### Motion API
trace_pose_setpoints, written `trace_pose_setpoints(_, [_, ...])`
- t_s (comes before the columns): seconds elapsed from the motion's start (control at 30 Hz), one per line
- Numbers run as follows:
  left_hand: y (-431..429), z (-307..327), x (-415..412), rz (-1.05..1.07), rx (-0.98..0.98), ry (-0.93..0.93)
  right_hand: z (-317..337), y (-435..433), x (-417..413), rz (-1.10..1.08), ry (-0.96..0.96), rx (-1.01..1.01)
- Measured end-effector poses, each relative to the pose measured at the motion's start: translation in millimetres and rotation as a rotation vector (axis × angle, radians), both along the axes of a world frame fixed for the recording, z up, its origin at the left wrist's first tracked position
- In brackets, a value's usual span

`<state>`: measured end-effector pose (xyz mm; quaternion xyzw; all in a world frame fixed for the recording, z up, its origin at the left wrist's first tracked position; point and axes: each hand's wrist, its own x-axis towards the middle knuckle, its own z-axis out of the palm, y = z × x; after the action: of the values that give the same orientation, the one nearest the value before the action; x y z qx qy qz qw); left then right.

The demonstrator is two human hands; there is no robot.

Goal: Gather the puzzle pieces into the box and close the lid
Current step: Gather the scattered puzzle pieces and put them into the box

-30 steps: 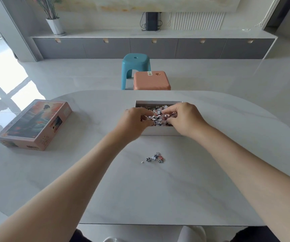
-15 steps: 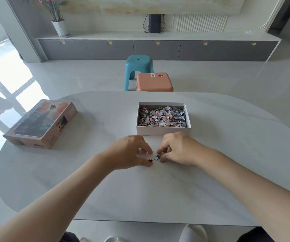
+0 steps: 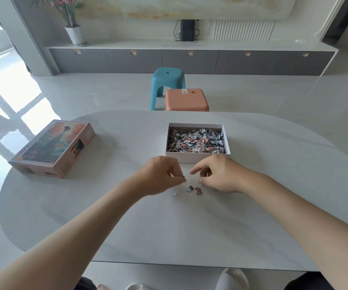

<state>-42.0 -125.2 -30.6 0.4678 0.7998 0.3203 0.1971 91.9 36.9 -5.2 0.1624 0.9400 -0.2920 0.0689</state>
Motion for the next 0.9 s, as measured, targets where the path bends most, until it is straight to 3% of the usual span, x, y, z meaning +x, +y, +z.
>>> trace_pose_setpoints(0.1, [5, 4, -5, 0.045, 0.045, -0.023, 5, 0, 2, -0.007, -0.001, -0.004])
trace_pose_setpoints(0.27, [14, 0, 7, -0.093, -0.148, 0.204, -3, -11, 3, 0.048, -0.095, 0.077])
trace_pose_setpoints(0.4, [19, -2, 14, -0.183, -0.202, 0.266, -7, -13, 0, 0.028, -0.094, 0.120])
trace_pose_setpoints(0.77, [16, 4, 13, -0.240, -0.252, 0.294, 1, -11, -2, 0.024, -0.156, 0.070])
trace_pose_setpoints(0.9, [14, 6, 9, -0.176, -0.244, 0.191, 5, -12, -2, 0.064, -0.208, 0.119])
